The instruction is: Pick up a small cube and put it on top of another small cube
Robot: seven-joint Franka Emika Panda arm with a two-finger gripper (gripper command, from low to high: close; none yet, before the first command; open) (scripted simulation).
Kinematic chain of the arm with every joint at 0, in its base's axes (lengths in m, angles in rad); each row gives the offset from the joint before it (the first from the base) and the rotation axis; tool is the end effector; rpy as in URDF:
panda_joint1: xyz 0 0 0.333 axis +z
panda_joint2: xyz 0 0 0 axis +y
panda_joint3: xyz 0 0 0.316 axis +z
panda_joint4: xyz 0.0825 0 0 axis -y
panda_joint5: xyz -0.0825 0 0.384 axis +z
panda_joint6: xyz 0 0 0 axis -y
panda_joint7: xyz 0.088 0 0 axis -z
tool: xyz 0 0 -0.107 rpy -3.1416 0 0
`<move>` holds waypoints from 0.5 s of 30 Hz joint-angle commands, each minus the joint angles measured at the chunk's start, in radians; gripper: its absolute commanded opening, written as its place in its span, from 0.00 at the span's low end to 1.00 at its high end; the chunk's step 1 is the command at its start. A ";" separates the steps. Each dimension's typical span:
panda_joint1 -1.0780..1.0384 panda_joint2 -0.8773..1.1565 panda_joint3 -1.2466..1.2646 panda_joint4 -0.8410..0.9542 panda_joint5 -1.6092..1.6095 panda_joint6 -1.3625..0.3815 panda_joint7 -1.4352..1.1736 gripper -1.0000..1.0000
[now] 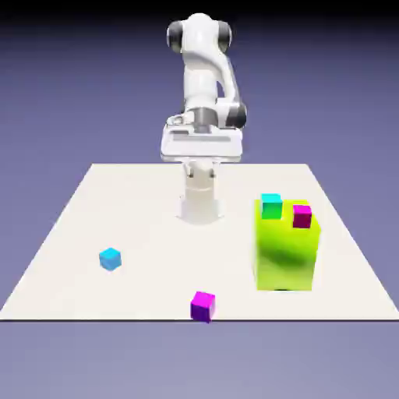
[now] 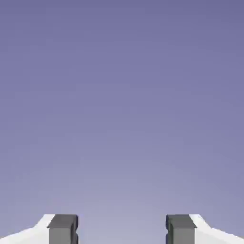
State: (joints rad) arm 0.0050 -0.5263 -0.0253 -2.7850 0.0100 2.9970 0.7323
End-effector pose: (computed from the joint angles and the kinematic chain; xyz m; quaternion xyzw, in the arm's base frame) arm 0.3987 -0.0089 0.4476 -0.8655 0.3474 -0.3349 0.1341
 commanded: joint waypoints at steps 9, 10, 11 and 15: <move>-0.052 0.326 -0.189 0.187 0.075 -0.299 -0.065 0.50; -0.058 0.362 -0.210 0.207 0.083 -0.332 -0.072 0.50; -0.064 0.399 -0.231 0.228 0.091 -0.365 -0.079 0.50; -0.087 0.544 -0.315 0.311 0.125 -0.498 -0.108 0.50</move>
State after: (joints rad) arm -0.0839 0.0173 -0.3400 -2.4739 0.1345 2.4990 0.6245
